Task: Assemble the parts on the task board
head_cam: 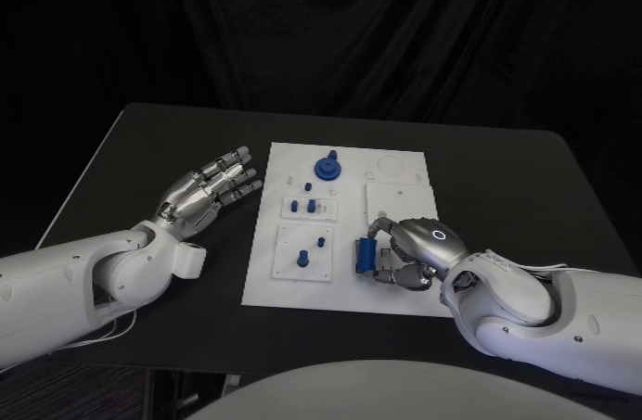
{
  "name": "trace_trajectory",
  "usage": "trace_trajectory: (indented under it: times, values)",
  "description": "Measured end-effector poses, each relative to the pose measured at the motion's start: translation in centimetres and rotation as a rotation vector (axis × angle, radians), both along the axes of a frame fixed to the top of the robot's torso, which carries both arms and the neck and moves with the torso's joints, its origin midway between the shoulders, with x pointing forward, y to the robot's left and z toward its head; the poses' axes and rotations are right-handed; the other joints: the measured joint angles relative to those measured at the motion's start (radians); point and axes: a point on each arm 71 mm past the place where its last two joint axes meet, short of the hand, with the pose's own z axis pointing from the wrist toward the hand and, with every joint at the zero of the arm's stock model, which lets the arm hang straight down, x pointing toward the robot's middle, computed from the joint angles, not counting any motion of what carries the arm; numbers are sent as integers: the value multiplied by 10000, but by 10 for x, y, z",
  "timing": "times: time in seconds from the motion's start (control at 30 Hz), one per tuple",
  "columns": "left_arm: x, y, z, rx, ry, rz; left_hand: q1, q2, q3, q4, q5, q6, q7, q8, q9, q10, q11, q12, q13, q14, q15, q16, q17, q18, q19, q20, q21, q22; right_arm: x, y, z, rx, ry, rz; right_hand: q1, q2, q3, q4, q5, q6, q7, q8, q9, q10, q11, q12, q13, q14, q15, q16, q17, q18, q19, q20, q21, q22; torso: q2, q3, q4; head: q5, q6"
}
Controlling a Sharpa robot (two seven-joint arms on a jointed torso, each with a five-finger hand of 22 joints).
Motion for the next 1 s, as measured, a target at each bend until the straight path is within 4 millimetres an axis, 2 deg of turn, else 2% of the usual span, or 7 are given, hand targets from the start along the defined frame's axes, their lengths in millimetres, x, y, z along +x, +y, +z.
trace_trajectory:
  times: [0.27,0.53,0.57,0.67,0.73,0.83,1.0]
  values:
    - [0,0,0,4,1,5,0,0,0,0,0,0,0,0,-1,0,0,0,0,0,0,0,0,0,0,0,0,0,0,0,0,21,-5,28,-86,284,134,-75,1738,144,-151,555,-84,15,-97,0,-1,-23,-23,34,62,0,24,-24,81,0,-3,-7,5,18,0]
    - [0,1,0,13,2,18,-97,-13,0,0,0,19,89,0,8,0,0,0,0,0,0,0,0,0,0,0,0,-10,-2,0,1,116,-25,102,-75,372,512,-61,4201,222,-106,657,-375,-42,-226,0,-1,2,-144,39,86,-1,54,-93,82,-1,-3,4,-1,25,0]
    - [0,1,0,15,2,20,-97,-13,-1,0,0,19,89,0,8,0,0,0,0,0,0,0,0,0,0,0,0,-10,-2,0,2,139,-36,111,-75,371,584,-45,4463,245,-82,657,-1082,-56,-240,0,-1,1,-144,39,86,0,37,-109,81,-1,-3,7,-1,25,0]
    - [0,1,0,18,3,24,-96,-13,-1,0,0,19,89,0,8,0,0,0,0,0,0,0,0,0,0,0,0,-10,-2,-1,3,191,-64,131,-74,372,759,-59,4847,255,-70,657,-1666,-56,-240,0,-1,1,-144,39,95,-1,45,-117,82,-1,-3,14,-8,47,0]
    - [0,1,-1,19,4,26,-97,-13,-1,0,0,19,89,0,7,0,0,0,0,0,0,0,0,0,0,0,0,-10,-3,-2,3,237,-90,145,-74,372,830,-48,5114,291,-32,656,-1813,-56,-240,0,-1,2,-144,38,110,-1,74,-145,82,-1,-3,15,-10,55,0]
    - [0,1,-1,22,8,32,-96,-13,-1,0,0,19,89,0,7,0,0,0,0,0,0,0,0,0,0,0,0,-9,-4,-3,5,304,-115,172,-74,371,854,-49,5191,305,-18,655,-2211,-56,-240,0,-1,1,-144,38,110,-1,74,-145,129,-1,-3,15,-17,71,0]
    - [0,2,-1,25,17,37,-96,-13,-1,0,0,19,88,0,7,0,0,0,0,0,0,0,0,0,0,0,0,-9,-7,-3,7,424,-107,255,-73,370,924,-87,5231,305,-17,655,-2316,-91,-275,0,-1,1,-144,73,133,-2,74,-145,167,-1,-2,15,-20,83,0]
